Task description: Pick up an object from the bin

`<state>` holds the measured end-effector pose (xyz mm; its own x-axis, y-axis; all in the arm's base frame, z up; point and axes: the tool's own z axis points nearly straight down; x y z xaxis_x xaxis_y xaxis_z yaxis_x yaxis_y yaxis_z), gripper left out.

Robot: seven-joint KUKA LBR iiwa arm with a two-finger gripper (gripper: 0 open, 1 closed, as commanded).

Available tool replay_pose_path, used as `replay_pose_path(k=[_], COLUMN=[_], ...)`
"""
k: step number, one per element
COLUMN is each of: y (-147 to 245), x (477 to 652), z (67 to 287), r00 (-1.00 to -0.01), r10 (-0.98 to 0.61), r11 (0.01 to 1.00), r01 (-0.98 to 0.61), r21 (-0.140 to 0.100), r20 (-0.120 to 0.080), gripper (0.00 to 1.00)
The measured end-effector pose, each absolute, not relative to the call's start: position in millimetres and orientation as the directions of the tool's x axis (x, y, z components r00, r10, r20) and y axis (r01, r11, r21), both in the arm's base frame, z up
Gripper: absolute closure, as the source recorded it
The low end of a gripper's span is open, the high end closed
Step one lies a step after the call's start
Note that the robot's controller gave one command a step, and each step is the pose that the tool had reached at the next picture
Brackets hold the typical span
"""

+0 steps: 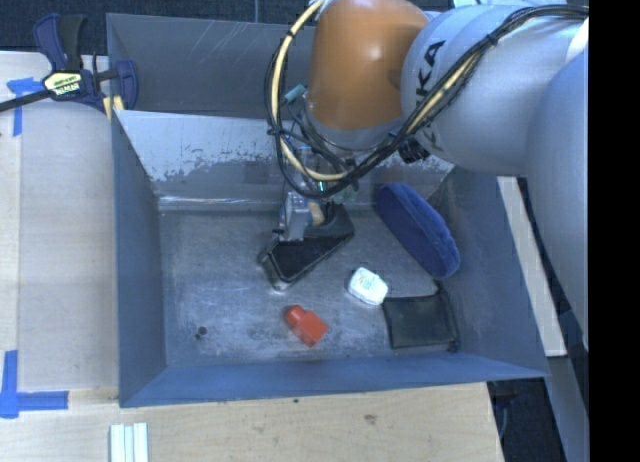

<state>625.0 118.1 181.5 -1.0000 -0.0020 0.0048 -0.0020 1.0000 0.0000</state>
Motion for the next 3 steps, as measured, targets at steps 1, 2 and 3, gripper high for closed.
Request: replay_pose_path(k=[1, 2, 3], y=[50, 49, 44], x=[598.2, 600.2, 612.3], z=[79, 103, 105], r00=[-0.956, -0.936, -0.884], r10=[-0.294, -0.352, -0.468], r11=[0.956, 0.936, 0.884], r01=[-0.294, -0.352, -0.468], r21=[0.008, -0.001, -0.002], r20=[-0.023, -0.009, -0.008], gripper=[0.00, 0.00, 0.00])
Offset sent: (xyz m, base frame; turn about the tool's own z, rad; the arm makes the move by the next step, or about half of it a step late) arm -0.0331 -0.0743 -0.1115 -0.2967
